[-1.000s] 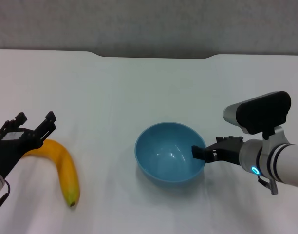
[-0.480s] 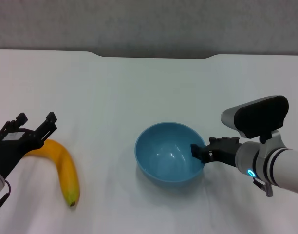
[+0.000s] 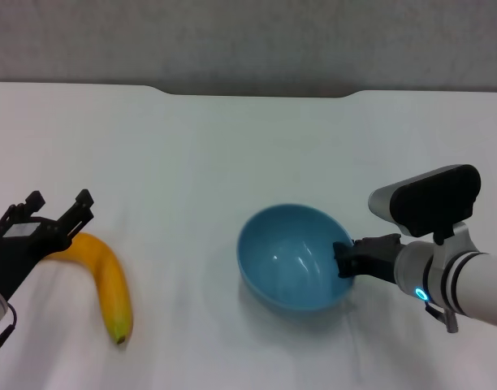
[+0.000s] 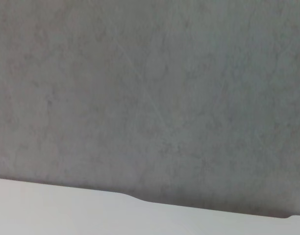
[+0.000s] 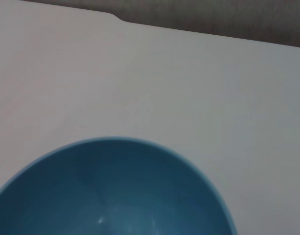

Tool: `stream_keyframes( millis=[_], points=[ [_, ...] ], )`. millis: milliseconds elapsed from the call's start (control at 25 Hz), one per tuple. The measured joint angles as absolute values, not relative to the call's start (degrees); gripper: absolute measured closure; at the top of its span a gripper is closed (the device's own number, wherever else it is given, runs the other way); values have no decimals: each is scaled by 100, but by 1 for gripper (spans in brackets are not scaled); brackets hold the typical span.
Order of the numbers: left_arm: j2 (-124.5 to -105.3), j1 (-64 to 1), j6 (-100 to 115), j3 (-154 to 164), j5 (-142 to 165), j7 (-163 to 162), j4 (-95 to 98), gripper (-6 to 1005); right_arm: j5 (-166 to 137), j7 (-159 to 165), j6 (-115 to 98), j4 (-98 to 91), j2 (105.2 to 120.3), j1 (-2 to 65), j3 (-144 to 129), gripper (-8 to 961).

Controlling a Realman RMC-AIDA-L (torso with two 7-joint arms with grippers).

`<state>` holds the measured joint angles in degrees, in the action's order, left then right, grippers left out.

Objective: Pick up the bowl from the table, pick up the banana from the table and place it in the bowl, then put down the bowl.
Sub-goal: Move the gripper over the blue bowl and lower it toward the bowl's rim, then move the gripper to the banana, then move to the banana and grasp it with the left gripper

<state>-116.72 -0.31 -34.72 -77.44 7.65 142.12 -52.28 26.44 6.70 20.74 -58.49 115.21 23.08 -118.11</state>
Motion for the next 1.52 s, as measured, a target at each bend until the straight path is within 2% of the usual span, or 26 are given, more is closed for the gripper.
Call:
stream_keyframes(
  millis=[320, 680, 1120, 1320, 1520],
  points=[
    [-11672, -20, -3472, -7751, 765, 14212, -5228, 151, 2666, 689, 2060, -5828, 11519, 2300, -11764, 880],
    [-11656, -5, -3327, -7715, 765, 14101, -5286, 152, 2575, 661, 2177, -6287, 11493, 2105, -11547, 900],
    [-11630, 363, 116, -7096, 1870, 13569, -7773, 151, 2167, 650, 2382, -6653, 11493, 1932, -11233, 911],
    [-11646, 264, 2307, -6853, 1674, 13911, -8761, 152, 2091, 648, 2402, -6741, 11490, 1924, -11221, 911],
    [-11642, 196, 3063, -6886, 741, 14116, -9197, 150, 2089, 645, 2438, -6768, 11487, 1892, -11143, 911]
  ],
)
